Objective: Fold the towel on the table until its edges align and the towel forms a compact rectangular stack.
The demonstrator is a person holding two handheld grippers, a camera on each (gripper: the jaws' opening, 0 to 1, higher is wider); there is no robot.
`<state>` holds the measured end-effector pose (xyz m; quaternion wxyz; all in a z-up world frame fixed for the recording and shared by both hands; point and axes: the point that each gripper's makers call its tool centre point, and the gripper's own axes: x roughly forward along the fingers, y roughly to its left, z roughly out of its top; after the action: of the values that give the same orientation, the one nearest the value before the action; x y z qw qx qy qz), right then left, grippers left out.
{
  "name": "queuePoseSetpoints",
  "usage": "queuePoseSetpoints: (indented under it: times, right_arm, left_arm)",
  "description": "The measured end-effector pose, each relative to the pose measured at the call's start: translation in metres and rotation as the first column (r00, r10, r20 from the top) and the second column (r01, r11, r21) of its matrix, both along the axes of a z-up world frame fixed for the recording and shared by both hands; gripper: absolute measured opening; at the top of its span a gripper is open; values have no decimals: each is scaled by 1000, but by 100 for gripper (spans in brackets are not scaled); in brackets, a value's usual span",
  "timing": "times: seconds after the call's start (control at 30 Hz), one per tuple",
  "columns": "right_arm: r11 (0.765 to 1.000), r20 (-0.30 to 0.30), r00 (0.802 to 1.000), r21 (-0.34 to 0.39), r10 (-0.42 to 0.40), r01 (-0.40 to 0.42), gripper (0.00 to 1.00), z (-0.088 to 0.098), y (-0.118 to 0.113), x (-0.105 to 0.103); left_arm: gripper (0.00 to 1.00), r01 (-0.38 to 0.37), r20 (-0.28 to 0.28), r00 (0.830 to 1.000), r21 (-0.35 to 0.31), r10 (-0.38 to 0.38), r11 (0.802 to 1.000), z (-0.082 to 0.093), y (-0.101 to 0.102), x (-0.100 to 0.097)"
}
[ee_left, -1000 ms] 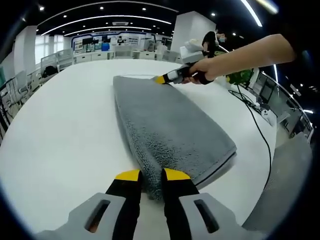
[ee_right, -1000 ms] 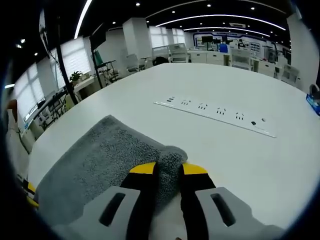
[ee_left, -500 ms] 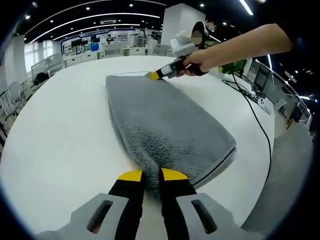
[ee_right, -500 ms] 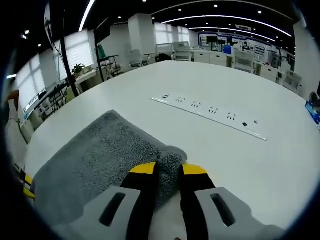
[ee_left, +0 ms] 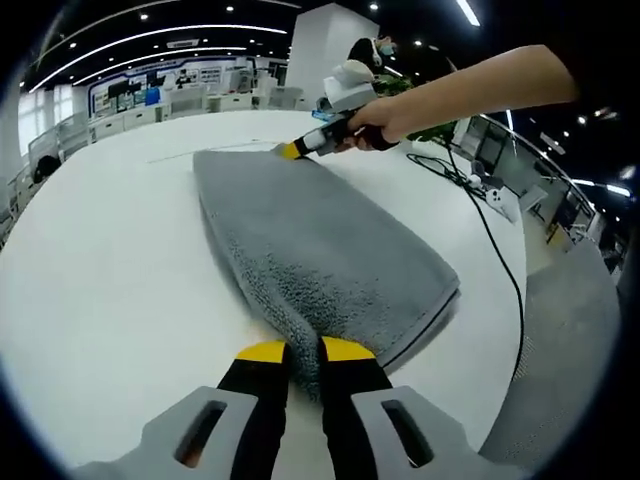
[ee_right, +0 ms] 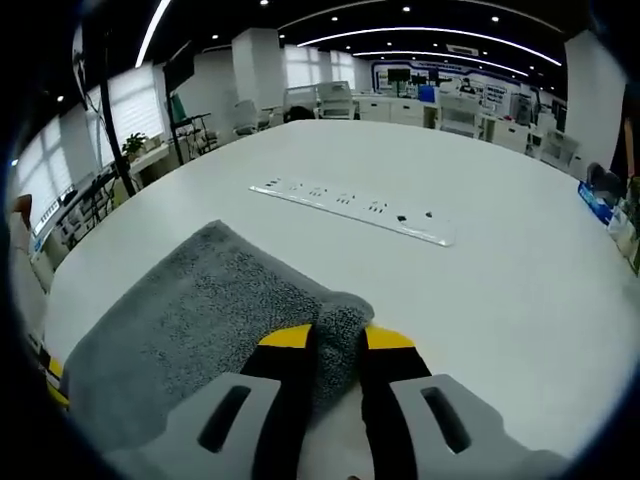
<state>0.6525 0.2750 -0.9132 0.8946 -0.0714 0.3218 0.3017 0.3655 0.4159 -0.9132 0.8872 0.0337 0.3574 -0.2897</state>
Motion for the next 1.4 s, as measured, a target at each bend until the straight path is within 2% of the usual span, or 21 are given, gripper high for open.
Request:
queuePoseSetpoints:
  times: [0.2, 0.4, 0.57, 0.7, 0.87, 1.0, 1.13, 1.27, 1.4]
  right_arm:
    - [999, 2, 999, -2, -32, 32, 16, 1, -19, -3]
    - [999, 8, 999, -12, -51, 51, 17, 1, -28, -4]
    - [995, 8, 995, 0, -101, 101, 18, 1, -29, -4]
    - [995, 6, 996, -26, -92, 92, 19, 3, -28, -2]
    - [996, 11, 996, -32, -85, 86, 21, 11, -31, -9]
    - [995, 10, 996, -35, -94, 94, 26, 13, -40, -17]
    - [993, 19, 995, -63, -97, 98, 34, 15, -52, -25]
    - [996, 32, 998, -65, -61, 63, 34, 26, -51, -47]
    - [998, 44, 999, -60, -20, 22, 34, 38, -49, -64]
  left_arm:
    - [11, 35, 5, 999, 0, -35, 999, -2, -19, 2]
    - [11, 60, 9, 998, -1, -60, 998, -4, -33, 1]
    - [11, 62, 5, 998, 2, -62, 998, -4, -36, -1]
    - [11, 62, 2, 998, 2, -62, 998, -3, -38, -2]
    - [13, 67, 2, 998, -1, -67, 998, -2, -39, -3]
    - [18, 62, -10, 998, -17, -62, 998, 1, -36, -3]
    - [28, 60, 10, 998, 15, -60, 998, 7, -31, -1]
    - [37, 64, 45, 997, 41, -66, 997, 15, -27, 4]
    - [38, 68, 77, 995, 41, -71, 997, 28, -24, 8]
